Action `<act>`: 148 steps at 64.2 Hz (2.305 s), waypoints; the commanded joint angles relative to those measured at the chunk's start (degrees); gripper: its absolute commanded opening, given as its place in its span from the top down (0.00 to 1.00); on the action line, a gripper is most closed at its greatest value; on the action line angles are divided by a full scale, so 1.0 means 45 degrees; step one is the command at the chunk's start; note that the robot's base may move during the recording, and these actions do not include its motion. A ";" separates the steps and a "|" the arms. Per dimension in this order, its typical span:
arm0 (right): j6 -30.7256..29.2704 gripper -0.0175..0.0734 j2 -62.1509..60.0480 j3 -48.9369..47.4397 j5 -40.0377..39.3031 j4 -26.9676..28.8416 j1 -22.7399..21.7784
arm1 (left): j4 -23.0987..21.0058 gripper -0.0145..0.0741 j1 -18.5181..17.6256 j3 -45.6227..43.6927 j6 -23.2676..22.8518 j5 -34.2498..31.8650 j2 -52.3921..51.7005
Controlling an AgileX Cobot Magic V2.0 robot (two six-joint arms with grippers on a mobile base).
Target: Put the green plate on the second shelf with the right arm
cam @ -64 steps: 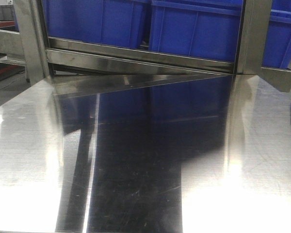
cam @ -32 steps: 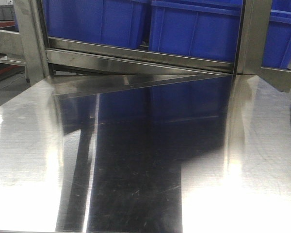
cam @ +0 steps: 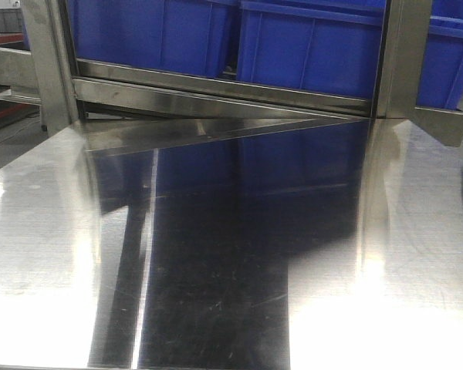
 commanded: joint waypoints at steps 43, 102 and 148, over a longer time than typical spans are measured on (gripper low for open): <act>0.0178 0.75 0.0226 -0.0334 -0.1482 -0.0442 -0.0094 | -0.0039 0.69 -0.0034 0.0506 -0.0027 -0.1119 -0.0221; 0.0178 0.75 0.0226 -0.0334 -0.1482 -0.0442 -0.0094 | -0.0039 0.69 -0.0034 0.0506 -0.0027 -0.1119 -0.0221; 0.0178 0.75 0.0226 -0.0334 -0.1482 -0.0442 -0.0094 | -0.0039 0.69 -0.1101 0.0506 -0.0027 -0.1119 -0.0221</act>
